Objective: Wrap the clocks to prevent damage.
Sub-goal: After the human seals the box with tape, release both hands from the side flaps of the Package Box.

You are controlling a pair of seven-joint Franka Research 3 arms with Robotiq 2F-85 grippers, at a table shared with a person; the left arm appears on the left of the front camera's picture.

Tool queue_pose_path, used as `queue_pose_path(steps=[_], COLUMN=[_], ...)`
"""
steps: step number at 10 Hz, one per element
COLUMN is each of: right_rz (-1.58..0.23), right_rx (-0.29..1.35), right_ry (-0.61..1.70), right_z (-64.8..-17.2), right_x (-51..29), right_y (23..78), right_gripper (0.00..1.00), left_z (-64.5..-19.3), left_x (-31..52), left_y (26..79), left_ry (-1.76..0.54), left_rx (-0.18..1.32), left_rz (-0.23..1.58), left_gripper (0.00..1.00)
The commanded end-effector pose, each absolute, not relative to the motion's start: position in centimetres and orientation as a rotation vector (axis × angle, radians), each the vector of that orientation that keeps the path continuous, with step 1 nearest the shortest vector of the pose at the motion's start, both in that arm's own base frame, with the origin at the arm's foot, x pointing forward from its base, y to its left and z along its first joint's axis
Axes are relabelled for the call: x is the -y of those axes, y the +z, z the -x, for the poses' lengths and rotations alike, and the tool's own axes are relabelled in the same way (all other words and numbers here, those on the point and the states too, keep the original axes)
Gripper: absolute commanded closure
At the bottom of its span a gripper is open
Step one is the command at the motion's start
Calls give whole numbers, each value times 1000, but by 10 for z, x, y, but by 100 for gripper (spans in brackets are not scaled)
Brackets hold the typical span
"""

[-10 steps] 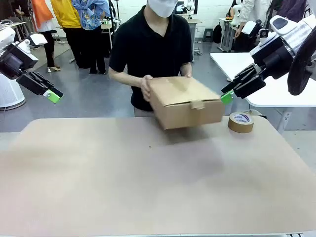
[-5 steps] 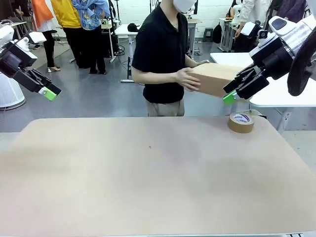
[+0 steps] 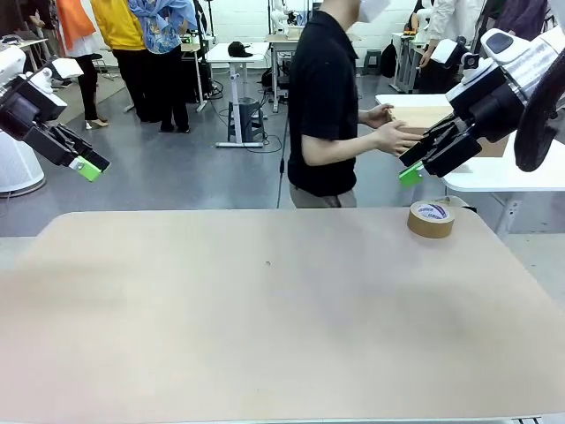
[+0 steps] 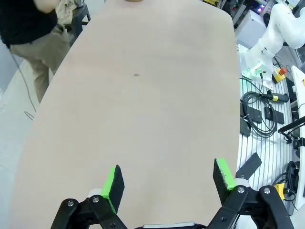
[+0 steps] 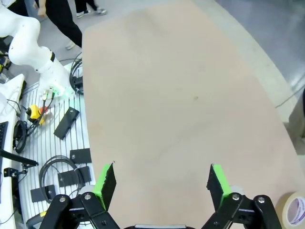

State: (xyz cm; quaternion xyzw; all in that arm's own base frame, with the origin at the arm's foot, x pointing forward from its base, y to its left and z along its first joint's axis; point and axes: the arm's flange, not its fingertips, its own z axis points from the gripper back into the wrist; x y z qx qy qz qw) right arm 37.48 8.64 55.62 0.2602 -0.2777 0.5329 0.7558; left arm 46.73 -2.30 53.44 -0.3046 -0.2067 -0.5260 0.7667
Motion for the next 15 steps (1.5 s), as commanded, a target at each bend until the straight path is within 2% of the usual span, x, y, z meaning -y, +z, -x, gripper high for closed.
queue_pose_path(steps=[1, 4, 6, 8, 9, 15], right_rz=[-605, -881, -899, -863, -877, -877], right_rx=[685, 989, 1042, 991, 1048, 1048], right_ry=[1150, 1073, 1039, 983, 1009, 1009], right_z=[-378, -381, -378, -382, -376, -376], right_x=[-78, -29, -9, -5, -1, -1], right_y=[552, 525, 511, 512, 517, 517], right_gripper=[0, 0, 0, 0, 0, 0], left_z=[-470, -464, -462, -467, -460, -460], left_x=[12, -26, -38, -40, -43, -43], left_y=[534, 519, 508, 507, 507, 507], left_ry=[-1151, -1152, -1121, -1068, -1099, -1099], left_rx=[592, 897, 901, 868, 906, 906], left_rz=[721, 915, 957, 914, 937, 937], left_gripper=[2, 2, 2, 2, 2, 2])
